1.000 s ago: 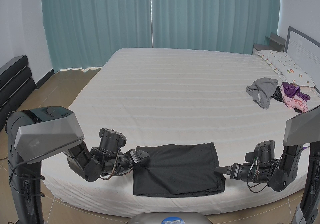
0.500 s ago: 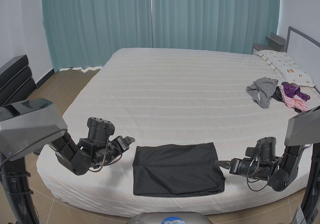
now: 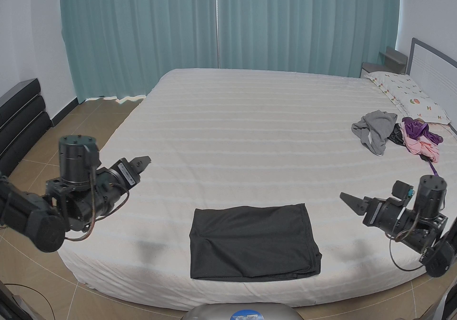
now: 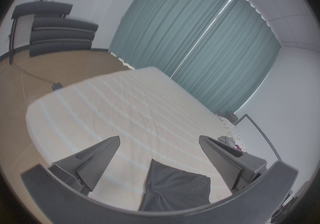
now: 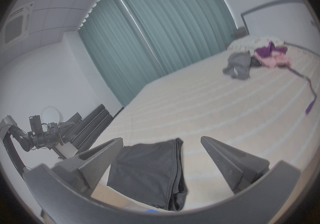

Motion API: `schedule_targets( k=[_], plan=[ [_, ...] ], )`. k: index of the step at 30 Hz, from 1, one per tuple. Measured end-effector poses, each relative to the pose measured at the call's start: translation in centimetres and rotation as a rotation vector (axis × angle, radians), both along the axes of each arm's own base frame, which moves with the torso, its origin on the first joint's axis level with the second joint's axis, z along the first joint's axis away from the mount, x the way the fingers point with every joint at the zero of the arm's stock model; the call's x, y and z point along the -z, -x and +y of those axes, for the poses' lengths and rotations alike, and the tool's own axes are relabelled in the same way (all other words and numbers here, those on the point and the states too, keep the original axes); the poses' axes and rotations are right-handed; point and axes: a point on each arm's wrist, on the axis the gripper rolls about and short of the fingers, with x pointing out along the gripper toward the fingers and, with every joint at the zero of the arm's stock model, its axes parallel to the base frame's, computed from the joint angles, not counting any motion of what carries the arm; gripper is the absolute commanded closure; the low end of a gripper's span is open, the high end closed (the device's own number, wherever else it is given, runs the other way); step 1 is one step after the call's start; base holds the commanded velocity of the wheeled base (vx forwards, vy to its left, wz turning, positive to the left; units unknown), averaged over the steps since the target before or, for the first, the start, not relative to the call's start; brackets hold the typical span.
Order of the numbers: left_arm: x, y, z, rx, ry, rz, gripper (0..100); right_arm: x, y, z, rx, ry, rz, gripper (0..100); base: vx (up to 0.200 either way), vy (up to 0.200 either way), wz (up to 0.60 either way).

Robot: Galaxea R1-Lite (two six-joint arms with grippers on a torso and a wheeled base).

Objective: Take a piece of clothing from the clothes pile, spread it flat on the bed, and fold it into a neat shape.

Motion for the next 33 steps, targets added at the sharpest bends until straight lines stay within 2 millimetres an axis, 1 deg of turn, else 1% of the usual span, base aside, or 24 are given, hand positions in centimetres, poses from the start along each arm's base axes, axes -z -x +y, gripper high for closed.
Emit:
schedule_targets(
  k=[4,7,9,12,16,22,27,31,33],
  plan=[
    [-2.4,2.9,1.1,-0.037,-0.067,-0.082,0,-2.5,2.7,-1.3,0.027,0.030,-0.095,0,0.000,0.000,0.00],
    [-3.9,5.1,2.0,-0.066,-0.116,-0.139,0,-3.9,4.8,-2.3,0.049,0.054,-0.150,0,0.000,0.000,0.00],
    [-4.7,6.7,2.6,-0.080,-0.145,-0.173,0,-4.6,6.3,-2.9,0.061,0.074,-0.181,0,0.000,0.000,0.00],
    [-5.6,8.8,3.4,-0.094,-0.184,-0.205,0,-5.2,8.5,-3.5,0.070,0.106,-0.203,0,0.000,0.000,0.00],
    [-6.5,11.8,4.6,-0.107,-0.240,-0.236,0,-5.3,11.6,-4.2,0.075,0.155,-0.198,0,0.000,0.000,0.00],
    [-6.9,16.3,6.3,-0.121,-0.311,-0.250,0,-4.7,15.8,-5.0,0.067,0.216,-0.155,0,0.000,0.000,0.00],
    [-6.7,20.6,8.2,-0.172,-0.387,-0.270,0,-4.3,18.9,-5.6,0.076,0.272,-0.134,0,0.000,0.000,0.00],
    [-6.0,24.3,9.5,-0.258,-0.467,-0.299,0,-3.8,21.4,-6.0,0.097,0.331,-0.096,0,0.000,0.000,0.00],
    [-5.4,25.8,9.8,-0.300,-0.516,-0.307,0,-3.6,22.4,-6.1,0.114,0.353,-0.096,0,0.000,0.000,0.00]
  ],
)
